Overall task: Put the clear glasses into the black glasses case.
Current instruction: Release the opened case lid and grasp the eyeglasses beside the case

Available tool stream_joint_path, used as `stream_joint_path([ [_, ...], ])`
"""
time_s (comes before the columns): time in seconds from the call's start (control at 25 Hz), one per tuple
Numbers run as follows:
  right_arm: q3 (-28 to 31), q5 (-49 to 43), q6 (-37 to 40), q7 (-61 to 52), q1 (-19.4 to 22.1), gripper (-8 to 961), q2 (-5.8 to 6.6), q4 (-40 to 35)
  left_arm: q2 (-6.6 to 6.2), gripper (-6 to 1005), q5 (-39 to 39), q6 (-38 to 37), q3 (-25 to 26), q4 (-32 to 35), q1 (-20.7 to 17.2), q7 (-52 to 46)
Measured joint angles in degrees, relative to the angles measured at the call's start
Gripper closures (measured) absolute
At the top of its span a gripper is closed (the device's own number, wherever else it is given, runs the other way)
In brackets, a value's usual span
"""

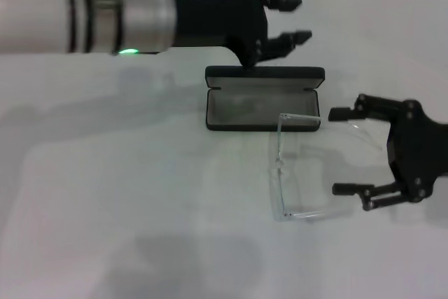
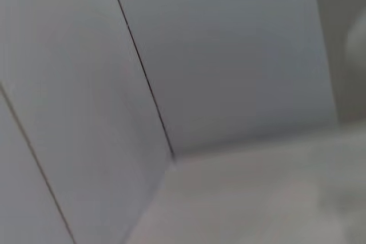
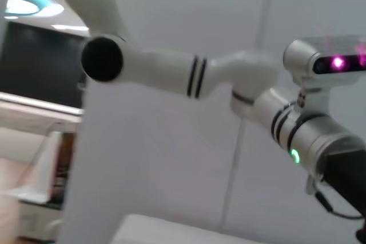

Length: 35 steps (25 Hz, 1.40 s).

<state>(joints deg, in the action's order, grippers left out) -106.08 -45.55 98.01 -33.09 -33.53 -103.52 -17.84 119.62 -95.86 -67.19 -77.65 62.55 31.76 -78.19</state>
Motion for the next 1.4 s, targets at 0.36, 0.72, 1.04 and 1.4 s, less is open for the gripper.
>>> stream_joint_path([
  [0.36, 26.02, -44.24, -3.93, -28.44, -1.64, 84, 0.59, -38.86, 0.09, 497, 18.24, -13.88, 10.02, -12.55, -7.72, 7.67],
  [0.72, 26.72, -87.8, 3.13, -38.19, -8.62, 85, -12.13, -60.24, -0.08, 398, 21.54, -14.81, 14.07, -23.23, -8.64, 10.18],
  [1.04, 20.12, -87.04, 2.02, -38.31, -12.39, 85, -12.27, -59.55, -0.05, 183, 21.38, -15.6, 14.5, -24.6, -9.89, 11.66],
  [1.4, 9.56, -86.43, -7.98, -37.85, -13.89, 85, -12.54, -56.46, -0.33, 186, 20.91, -15.53, 14.42, -26.6, -9.29, 12.74],
])
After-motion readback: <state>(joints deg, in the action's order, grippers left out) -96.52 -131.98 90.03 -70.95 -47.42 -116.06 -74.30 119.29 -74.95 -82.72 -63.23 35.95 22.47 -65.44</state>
